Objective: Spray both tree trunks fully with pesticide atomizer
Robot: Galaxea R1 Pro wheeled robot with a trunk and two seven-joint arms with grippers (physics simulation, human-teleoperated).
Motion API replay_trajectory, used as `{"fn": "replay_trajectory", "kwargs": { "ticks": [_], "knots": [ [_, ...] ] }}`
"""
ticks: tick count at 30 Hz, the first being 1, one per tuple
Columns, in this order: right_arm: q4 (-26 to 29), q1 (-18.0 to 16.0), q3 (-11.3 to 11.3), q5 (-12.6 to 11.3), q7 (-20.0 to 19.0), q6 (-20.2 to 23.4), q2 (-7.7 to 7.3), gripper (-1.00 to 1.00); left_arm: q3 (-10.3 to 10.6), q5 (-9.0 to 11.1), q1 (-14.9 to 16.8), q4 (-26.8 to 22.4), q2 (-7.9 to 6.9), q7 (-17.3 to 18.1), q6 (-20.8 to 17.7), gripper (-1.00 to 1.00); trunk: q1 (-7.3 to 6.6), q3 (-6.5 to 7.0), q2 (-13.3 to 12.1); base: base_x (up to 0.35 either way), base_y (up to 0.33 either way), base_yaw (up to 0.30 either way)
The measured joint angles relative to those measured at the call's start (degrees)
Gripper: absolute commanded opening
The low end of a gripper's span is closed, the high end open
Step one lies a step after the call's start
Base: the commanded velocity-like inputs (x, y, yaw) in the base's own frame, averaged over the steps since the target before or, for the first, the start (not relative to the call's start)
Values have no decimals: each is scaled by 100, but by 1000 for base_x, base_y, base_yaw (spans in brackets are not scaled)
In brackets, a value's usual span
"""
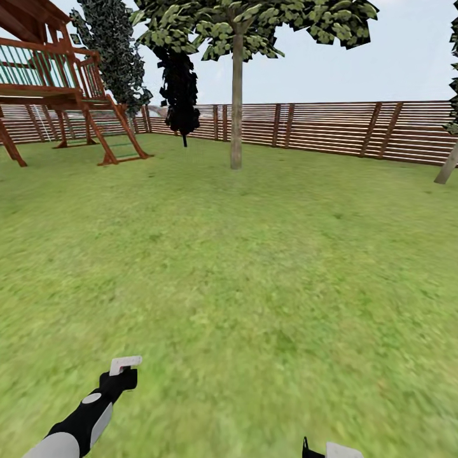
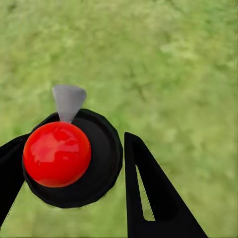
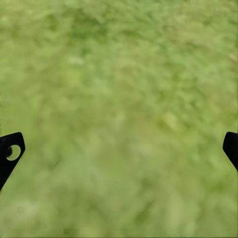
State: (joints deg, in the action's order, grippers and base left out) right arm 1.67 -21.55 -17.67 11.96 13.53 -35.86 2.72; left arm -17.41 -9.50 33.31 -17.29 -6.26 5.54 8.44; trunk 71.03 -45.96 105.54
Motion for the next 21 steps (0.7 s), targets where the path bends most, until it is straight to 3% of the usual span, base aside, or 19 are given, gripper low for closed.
{"fn": "replay_trajectory", "kwargs": {
  "ticks": [21],
  "knots": [
    [0,-1,0,-1,0,0,0,100,0,0,0,7,-42,-7,0,-100,0,0,0,340,0,0]
  ]
}}
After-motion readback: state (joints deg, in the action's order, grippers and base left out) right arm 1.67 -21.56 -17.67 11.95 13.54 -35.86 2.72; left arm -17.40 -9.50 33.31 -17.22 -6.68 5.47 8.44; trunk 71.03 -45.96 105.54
